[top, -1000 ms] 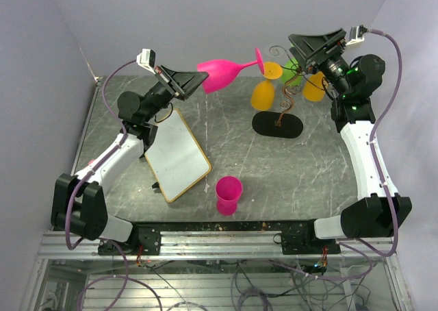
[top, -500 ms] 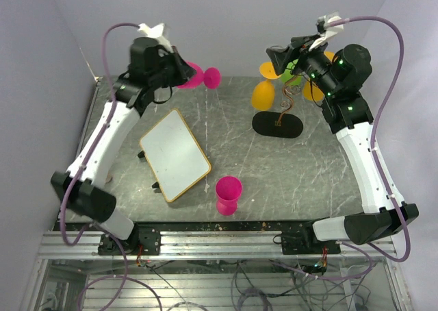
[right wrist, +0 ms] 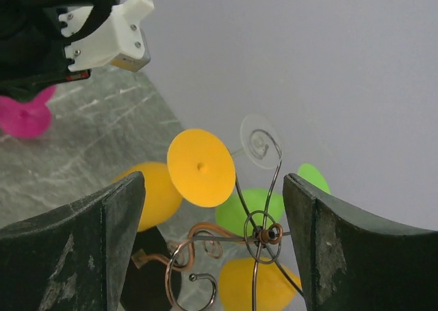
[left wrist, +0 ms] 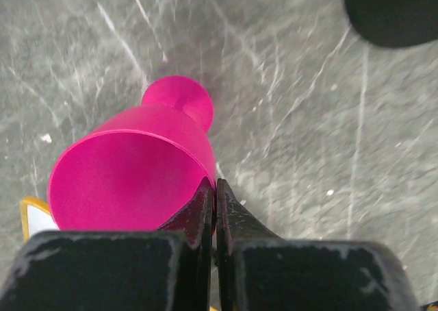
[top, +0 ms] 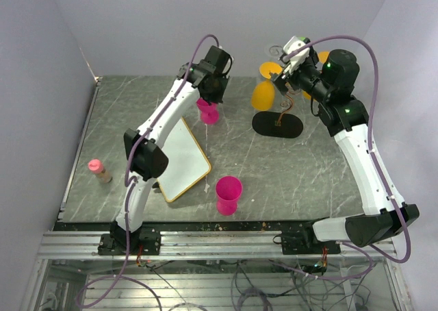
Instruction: Take the wine glass off the wine glass rack
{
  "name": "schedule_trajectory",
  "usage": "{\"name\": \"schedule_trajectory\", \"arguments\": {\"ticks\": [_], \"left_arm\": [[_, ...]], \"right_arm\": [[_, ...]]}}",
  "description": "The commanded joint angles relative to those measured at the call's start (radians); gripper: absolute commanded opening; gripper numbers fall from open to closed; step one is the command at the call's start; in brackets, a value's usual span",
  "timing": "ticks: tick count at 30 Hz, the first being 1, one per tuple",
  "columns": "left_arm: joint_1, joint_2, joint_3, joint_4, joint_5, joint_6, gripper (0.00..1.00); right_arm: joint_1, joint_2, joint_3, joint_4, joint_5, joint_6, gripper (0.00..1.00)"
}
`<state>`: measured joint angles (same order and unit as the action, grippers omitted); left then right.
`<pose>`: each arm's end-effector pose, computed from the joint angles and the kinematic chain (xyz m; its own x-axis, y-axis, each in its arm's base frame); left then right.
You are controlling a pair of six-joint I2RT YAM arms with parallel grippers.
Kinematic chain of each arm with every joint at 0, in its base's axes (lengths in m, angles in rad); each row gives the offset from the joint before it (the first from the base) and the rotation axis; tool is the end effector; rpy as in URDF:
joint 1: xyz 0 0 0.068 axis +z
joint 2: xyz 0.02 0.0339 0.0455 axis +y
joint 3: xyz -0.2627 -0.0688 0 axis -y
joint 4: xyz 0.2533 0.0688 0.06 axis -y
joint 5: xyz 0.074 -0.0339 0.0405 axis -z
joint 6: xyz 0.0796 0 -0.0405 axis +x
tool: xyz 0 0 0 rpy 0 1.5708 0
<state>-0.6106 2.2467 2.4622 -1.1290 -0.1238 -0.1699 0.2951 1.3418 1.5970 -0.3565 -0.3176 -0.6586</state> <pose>0.4255 -0.2858 0.3101 -0.7250 0.3026 -0.6187 0.3902 0.9207 -0.0070 0.3173 0.1224 0.4762 0.2745 -0.5242 -0.8061 -0.5128 0.6294 -0.5839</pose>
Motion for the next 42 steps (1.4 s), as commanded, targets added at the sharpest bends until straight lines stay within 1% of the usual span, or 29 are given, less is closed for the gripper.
{"name": "schedule_trajectory", "arguments": {"ticks": [1,3,8,10,12,15,18,22,26,30,34,39,42], "left_arm": [[-0.001,-0.005,-0.023,-0.089,-0.023,0.080,0.07],[-0.001,0.013,-0.013,-0.108,-0.034,0.084,0.07],[-0.001,0.051,0.000,-0.133,-0.005,0.103,0.07],[-0.001,0.057,-0.009,-0.124,0.021,0.106,0.10],[0.000,0.063,-0.010,-0.116,0.023,0.105,0.12],[0.004,0.066,-0.011,-0.113,0.027,0.111,0.19],[0.013,0.066,-0.005,-0.111,0.041,0.113,0.26],[0.020,0.047,0.008,-0.112,0.039,0.108,0.37],[0.020,-0.028,0.008,-0.088,0.060,0.086,0.49],[0.020,-0.157,-0.031,-0.042,0.104,0.053,0.55],[0.020,-0.283,-0.089,0.015,0.169,0.021,0.59],[0.020,-0.422,-0.145,0.071,0.256,-0.020,0.60],[0.020,-0.492,-0.193,0.105,0.280,-0.037,0.60]], "right_arm": [[0.018,-0.029,-0.027,-0.057,-0.006,-0.187,0.82],[0.027,-0.008,0.001,-0.117,-0.032,-0.226,0.82],[0.045,0.010,-0.005,-0.170,-0.032,-0.317,0.79],[0.055,0.008,-0.030,-0.150,-0.006,-0.351,0.78],[0.058,-0.001,-0.071,-0.096,0.007,-0.372,0.79],[0.057,0.004,-0.097,-0.043,-0.022,-0.419,0.81],[0.054,0.058,-0.038,-0.086,-0.025,-0.447,0.81],[0.052,0.112,0.025,-0.120,-0.004,-0.438,0.77],[0.053,0.144,0.071,-0.139,-0.009,-0.427,0.76],[0.052,0.178,0.117,-0.180,0.025,-0.407,0.71],[0.051,0.194,0.124,-0.190,0.053,-0.388,0.68],[0.051,0.224,0.163,-0.220,0.070,-0.359,0.66],[0.052,0.241,0.182,-0.230,0.067,-0.334,0.60]]}}
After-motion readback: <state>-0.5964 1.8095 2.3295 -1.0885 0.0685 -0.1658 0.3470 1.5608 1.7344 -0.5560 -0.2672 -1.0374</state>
